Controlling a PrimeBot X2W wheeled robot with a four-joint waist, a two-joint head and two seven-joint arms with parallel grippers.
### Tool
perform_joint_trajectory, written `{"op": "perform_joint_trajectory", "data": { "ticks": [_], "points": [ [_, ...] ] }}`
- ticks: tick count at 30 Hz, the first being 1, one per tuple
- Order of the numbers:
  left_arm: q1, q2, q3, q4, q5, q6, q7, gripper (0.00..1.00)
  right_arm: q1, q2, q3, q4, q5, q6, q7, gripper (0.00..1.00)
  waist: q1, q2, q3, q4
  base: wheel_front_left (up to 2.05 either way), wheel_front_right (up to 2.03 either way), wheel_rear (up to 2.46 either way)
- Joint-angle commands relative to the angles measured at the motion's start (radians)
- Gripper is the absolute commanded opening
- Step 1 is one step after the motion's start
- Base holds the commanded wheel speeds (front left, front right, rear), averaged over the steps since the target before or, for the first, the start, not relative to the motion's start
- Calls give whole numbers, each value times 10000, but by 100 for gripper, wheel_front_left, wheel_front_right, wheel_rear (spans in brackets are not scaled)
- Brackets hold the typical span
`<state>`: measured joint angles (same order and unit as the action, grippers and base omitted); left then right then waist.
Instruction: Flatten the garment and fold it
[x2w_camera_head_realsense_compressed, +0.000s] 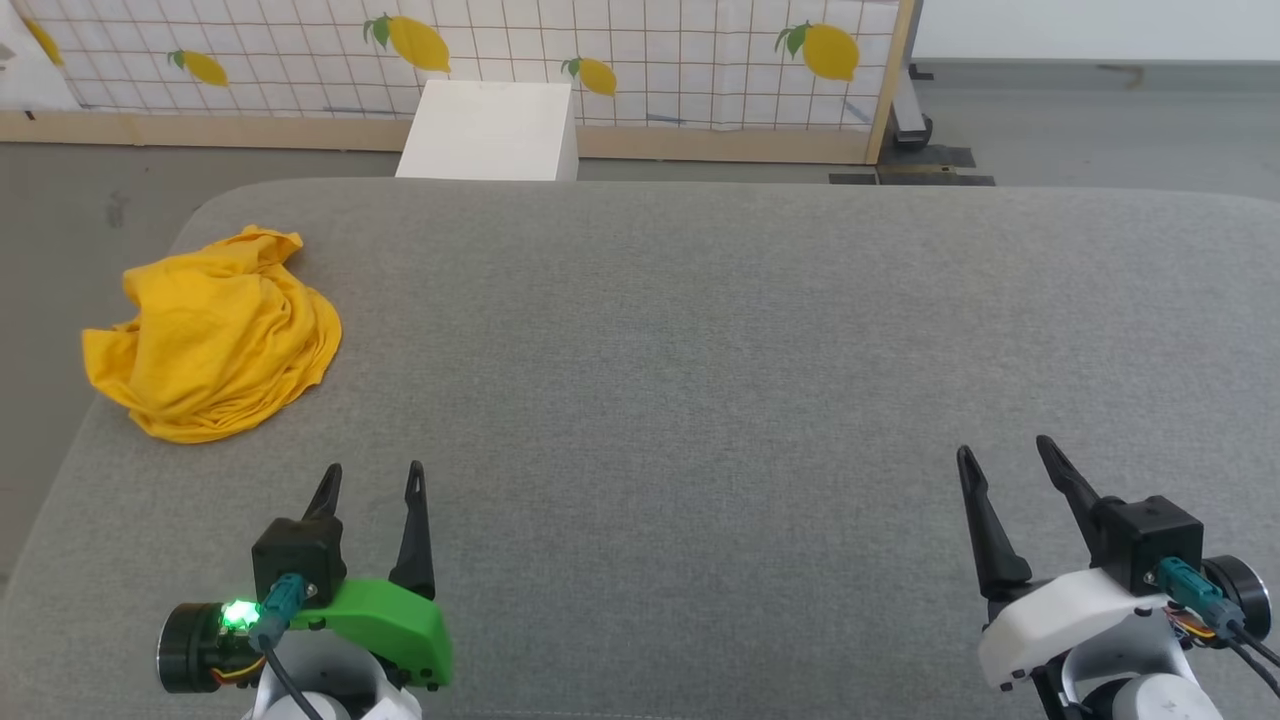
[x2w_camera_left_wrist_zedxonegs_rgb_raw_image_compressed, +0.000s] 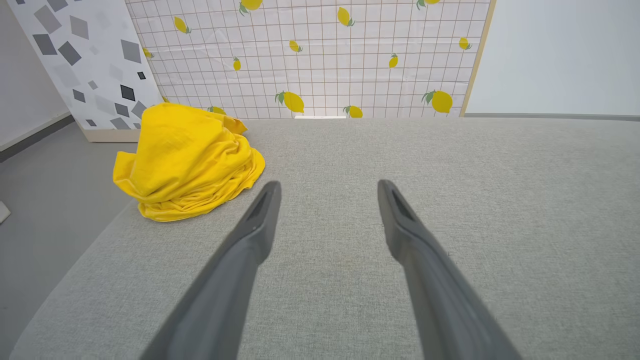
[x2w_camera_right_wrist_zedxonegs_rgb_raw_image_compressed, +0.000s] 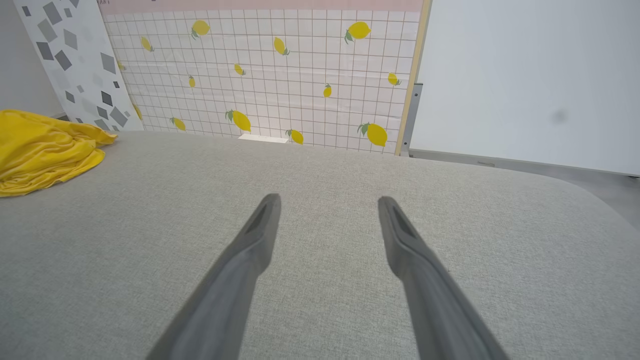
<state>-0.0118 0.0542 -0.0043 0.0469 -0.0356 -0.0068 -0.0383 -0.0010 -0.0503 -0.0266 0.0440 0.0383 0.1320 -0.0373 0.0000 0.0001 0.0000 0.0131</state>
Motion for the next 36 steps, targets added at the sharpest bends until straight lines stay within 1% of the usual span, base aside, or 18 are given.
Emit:
{"op": "perform_joint_trajectory", "data": {
  "ticks": [1,10,36],
  "points": [
    [21,16,20,67,-102,10,-130,100,129,0,-44,79,128,-3,-129,100,0,-1,-2,84,0,0,0],
    [45,46,73,232,-204,34,-312,100,163,0,-128,275,259,-3,-311,100,0,-1,-10,552,0,0,0],
    [162,127,157,714,-478,109,-849,100,384,1,-285,892,743,-6,-852,100,0,-1,-164,2386,0,0,0]
  ]
}}
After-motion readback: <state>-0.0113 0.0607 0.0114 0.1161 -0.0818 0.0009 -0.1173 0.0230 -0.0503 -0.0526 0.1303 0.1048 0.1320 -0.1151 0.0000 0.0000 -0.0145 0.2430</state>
